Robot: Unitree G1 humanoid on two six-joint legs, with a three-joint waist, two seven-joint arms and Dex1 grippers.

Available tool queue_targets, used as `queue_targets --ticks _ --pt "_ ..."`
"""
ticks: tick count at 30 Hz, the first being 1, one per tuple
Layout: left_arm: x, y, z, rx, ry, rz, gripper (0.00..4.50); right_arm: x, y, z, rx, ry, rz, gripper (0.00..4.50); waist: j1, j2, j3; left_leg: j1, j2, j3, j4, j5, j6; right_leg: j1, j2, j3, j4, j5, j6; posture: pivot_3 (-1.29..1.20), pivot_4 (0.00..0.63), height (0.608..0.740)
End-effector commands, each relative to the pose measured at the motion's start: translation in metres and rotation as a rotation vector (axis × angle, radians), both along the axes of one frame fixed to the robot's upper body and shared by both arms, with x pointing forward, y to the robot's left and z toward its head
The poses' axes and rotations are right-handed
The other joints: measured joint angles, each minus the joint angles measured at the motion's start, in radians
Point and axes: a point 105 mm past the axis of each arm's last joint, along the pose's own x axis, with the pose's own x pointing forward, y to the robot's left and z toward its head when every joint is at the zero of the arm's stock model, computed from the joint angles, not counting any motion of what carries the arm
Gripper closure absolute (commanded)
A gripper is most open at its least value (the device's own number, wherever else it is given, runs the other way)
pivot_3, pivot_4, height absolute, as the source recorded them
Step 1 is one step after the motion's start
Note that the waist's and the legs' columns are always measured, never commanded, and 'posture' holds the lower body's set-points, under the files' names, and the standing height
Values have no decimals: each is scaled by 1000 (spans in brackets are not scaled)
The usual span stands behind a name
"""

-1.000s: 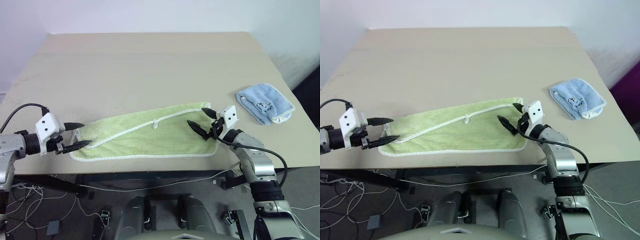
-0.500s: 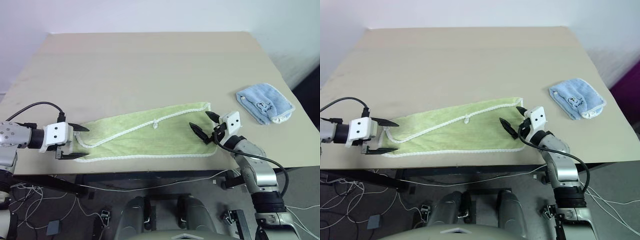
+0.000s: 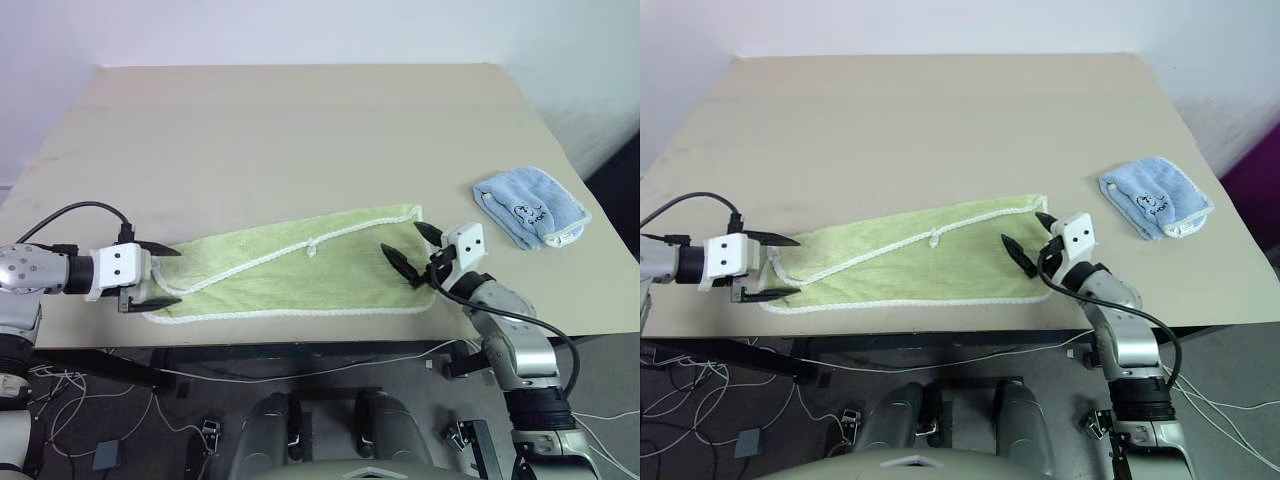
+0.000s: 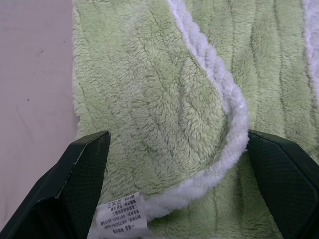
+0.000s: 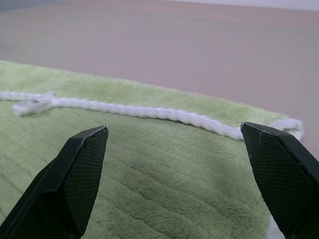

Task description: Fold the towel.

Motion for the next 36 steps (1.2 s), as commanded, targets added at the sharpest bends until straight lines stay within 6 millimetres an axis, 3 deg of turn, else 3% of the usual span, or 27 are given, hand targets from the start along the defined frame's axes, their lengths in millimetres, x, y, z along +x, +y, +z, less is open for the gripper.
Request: queue_targets --ticks 1,11,16,25,31,36 --pt "-2 4 3 0 -24 15 929 0 2 21 23 -72 5 0 -1 0 0 0 0 0 0 0 0 0 0 0 0 0 0 0 150 740" --pt "-12 5 6 -86 27 23 4393 1 7 22 24 -71 17 0 0 0 0 0 0 0 0 0 0 0 0 0 0 0 0 0 150 740" --pt "-16 0 15 -238 100 56 4454 1 9 24 26 -74 20 0 -1 0 0 0 0 0 0 0 0 0 0 0 0 0 0 0 150 740" --pt "-18 -1 21 -282 104 69 4454 4 7 34 -43 -115 29 0 -1 0 0 0 0 0 0 0 0 0 0 0 0 0 0 0 150 740" --pt "-7 0 24 -314 63 131 4454 21 -15 47 -459 -252 6 0 0 0 0 0 0 0 1 0 0 0 0 0 0 0 0 0 150 740" --pt "-7 -6 23 -353 47 149 4454 34 -33 38 -781 -320 27 0 -3 0 0 0 0 0 0 0 0 0 0 0 0 0 0 0 150 740"
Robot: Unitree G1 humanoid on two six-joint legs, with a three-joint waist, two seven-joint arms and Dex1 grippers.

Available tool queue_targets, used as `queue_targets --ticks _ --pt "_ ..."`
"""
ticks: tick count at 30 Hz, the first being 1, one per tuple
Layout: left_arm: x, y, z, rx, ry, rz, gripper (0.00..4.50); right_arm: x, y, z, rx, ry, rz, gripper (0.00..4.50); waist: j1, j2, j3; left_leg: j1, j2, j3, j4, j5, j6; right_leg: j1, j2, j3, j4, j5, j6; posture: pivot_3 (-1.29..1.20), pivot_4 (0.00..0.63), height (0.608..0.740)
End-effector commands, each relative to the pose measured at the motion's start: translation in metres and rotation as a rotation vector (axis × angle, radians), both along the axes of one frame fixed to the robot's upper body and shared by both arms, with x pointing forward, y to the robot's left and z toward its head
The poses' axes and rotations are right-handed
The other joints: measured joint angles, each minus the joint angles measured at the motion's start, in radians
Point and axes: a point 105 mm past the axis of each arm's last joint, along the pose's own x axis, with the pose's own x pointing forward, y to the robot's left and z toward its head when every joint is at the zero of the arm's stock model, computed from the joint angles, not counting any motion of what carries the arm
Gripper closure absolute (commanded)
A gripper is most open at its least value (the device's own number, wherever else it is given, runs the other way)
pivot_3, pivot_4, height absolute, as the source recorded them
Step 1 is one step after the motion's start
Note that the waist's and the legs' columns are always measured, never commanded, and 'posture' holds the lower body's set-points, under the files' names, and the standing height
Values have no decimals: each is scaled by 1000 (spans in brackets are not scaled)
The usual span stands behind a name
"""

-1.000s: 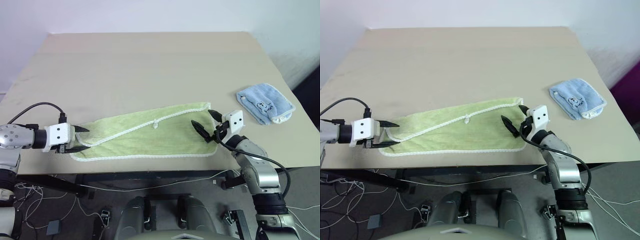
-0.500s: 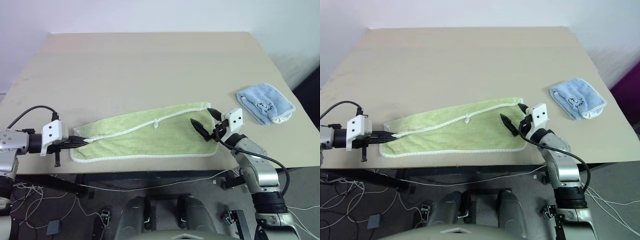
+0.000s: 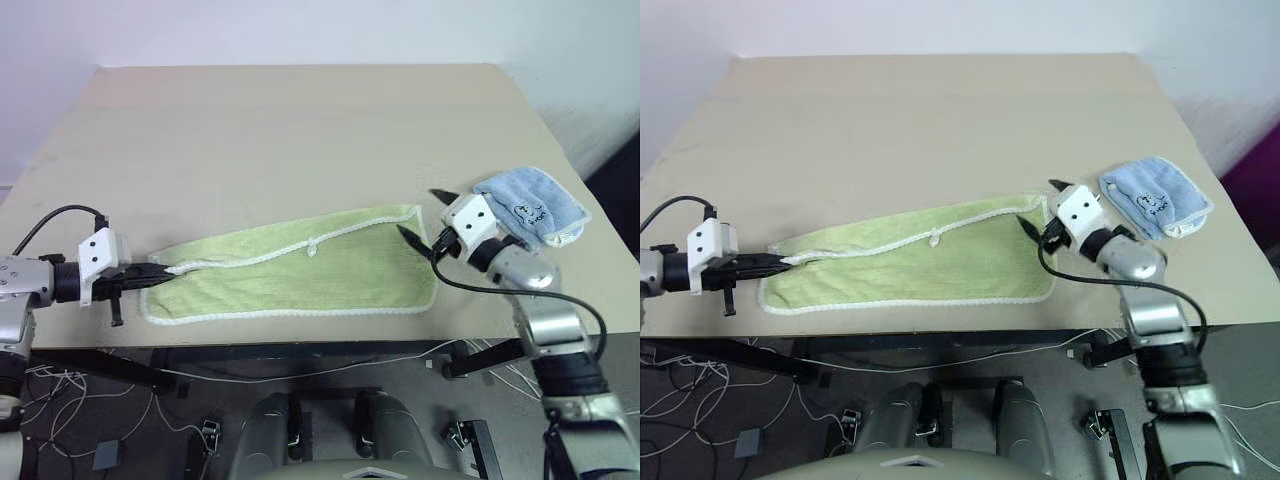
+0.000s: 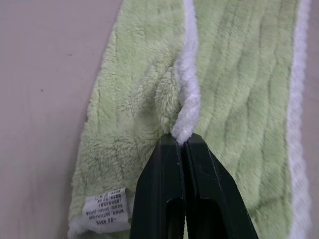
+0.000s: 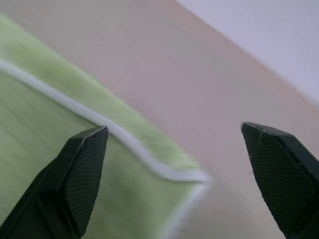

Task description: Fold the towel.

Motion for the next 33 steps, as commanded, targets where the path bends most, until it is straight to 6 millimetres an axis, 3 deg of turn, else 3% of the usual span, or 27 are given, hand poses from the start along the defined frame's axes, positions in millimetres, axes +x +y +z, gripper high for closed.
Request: queue_targets --ticks 1,5,10,28,33 --pt "0 0 10 -25 -57 27 4454 6 -4 -5 -178 -56 31 0 -3 0 0 0 0 0 0 0 0 0 0 0 0 0 0 0 150 740" --pt "-1 -3 6 -40 -63 46 4454 20 -8 -18 -343 -80 47 0 -6 0 0 0 0 1 0 0 0 0 0 0 0 0 0 0 150 740" --pt "-3 -7 5 -58 -74 59 4454 39 -10 -17 -443 -136 28 0 -5 0 0 0 0 2 0 0 0 0 0 0 1 0 0 0 150 740" --pt "-7 -14 -4 -76 -78 79 4454 61 4 -18 -541 -182 81 0 -11 0 0 1 0 4 0 0 -1 1 0 0 0 0 0 0 150 740" --pt "-7 -13 -5 -74 -80 86 4500 58 5 -22 -542 -165 109 1075 -17 0 0 1 0 4 0 1 -1 1 0 0 0 0 0 0 150 740"
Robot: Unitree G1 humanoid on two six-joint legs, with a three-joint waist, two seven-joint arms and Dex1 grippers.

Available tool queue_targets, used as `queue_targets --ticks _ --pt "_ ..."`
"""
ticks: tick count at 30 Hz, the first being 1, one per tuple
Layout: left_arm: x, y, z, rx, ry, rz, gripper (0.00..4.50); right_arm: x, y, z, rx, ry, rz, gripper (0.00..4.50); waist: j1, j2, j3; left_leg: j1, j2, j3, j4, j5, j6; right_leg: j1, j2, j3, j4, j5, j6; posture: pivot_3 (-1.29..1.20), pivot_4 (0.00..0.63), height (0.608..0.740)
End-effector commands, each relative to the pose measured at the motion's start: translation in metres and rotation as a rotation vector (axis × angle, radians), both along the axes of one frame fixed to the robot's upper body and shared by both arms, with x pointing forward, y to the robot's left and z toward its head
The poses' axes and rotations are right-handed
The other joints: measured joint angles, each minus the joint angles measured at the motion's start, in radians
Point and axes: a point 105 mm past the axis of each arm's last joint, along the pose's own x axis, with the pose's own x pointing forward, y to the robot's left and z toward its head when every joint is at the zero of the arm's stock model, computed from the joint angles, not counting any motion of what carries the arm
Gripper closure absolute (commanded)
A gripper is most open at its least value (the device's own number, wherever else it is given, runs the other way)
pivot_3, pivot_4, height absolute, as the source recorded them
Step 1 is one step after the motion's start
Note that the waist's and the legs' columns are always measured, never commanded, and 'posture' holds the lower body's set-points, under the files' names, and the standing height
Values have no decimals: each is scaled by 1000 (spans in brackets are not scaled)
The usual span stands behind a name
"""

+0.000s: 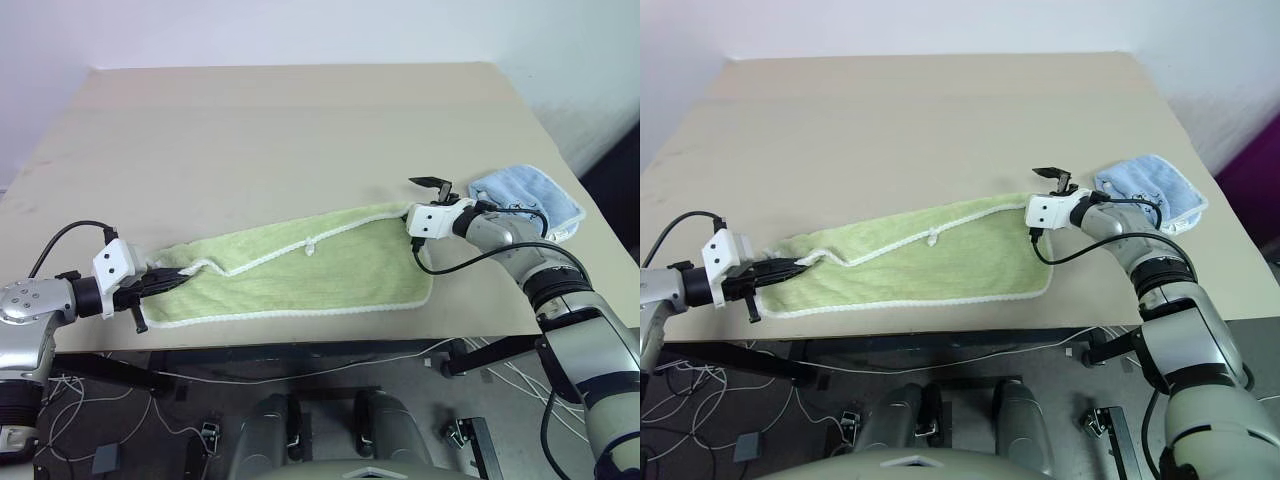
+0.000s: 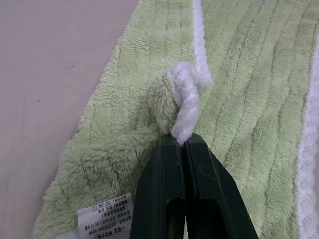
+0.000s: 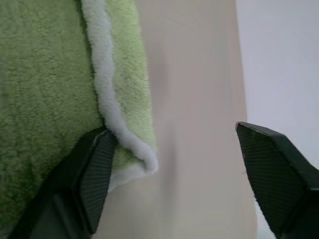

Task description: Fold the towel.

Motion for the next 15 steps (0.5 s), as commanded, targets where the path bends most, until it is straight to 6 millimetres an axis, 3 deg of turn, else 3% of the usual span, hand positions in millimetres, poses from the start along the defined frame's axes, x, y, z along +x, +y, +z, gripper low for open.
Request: queue_targets --ticks 1,9,10,15 --pt "1 0 9 0 -46 0 4500 -2 1 -3 -12 20 22 1417 -2 0 0 0 0 0 0 0 0 0 0 0 0 0 0 0 150 740" --pt "1 -2 4 -2 -46 9 4500 -5 0 -1 -3 17 37 4260 -12 0 0 0 0 0 -1 0 0 0 0 0 0 0 0 0 150 740" --pt "1 -2 3 -4 -46 10 4500 -5 0 -1 -1 18 39 4439 -12 0 0 0 0 0 -1 0 0 0 0 0 0 0 0 0 150 740" --pt "4 -4 1 -11 -49 15 4500 -5 -1 0 2 16 38 4439 -13 0 0 0 0 0 -1 0 0 0 0 0 0 0 0 0 150 740"
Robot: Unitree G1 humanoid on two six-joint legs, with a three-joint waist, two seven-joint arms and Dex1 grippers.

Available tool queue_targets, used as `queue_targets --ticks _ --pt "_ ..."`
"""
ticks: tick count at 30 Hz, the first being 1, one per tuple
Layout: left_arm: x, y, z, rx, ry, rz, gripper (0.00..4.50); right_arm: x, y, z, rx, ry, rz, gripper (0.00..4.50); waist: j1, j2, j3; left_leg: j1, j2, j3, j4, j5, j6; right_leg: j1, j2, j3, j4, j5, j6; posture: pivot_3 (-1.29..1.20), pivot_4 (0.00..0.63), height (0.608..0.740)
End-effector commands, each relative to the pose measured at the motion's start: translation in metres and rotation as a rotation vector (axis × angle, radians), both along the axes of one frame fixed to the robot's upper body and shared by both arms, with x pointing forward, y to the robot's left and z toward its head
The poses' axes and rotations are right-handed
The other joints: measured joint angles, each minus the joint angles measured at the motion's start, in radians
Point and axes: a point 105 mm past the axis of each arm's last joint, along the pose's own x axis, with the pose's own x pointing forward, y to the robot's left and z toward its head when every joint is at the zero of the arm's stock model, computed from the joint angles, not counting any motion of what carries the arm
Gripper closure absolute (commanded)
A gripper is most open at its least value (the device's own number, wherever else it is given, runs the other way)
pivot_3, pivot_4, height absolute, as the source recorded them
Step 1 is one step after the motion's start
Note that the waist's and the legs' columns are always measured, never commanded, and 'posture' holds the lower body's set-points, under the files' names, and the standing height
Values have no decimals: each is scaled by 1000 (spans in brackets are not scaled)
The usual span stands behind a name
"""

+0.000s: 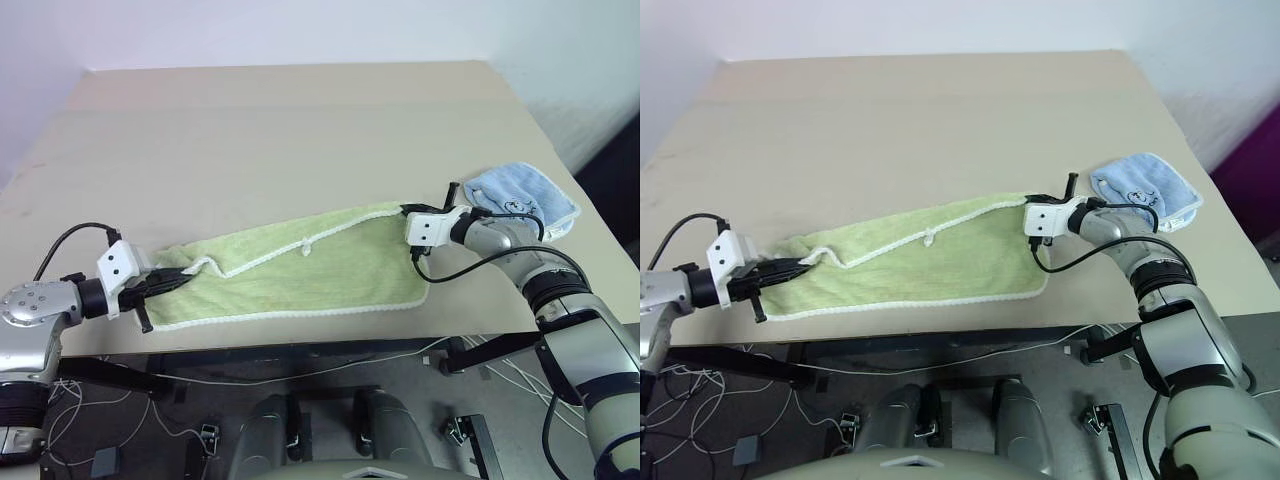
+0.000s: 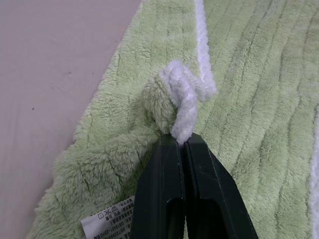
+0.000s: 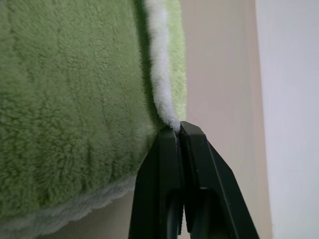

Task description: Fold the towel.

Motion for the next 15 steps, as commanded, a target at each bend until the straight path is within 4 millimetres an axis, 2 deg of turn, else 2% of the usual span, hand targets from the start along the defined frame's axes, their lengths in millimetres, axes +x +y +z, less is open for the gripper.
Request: queue_targets --ticks 1,5,8,15 --pt "2 -1 6 3 -41 -1 4500 0 -5 12 29 -38 -6 4439 0 0 0 0 0 0 0 0 0 0 0 0 0 0 0 0 150 740" --pt "10 0 14 -45 -79 36 4500 1 -8 19 39 -66 -13 4439 1 0 0 0 0 0 0 0 0 0 0 0 0 0 0 0 150 740" --pt "27 5 26 -56 -142 110 4500 4 -15 36 62 -101 -32 4439 4 0 0 0 0 0 0 0 0 0 0 0 0 0 0 0 150 740" --pt "76 18 84 -151 -351 291 4500 15 -30 92 151 -177 -98 4439 3 0 0 0 0 0 0 0 0 1 0 0 0 0 0 0 150 740"
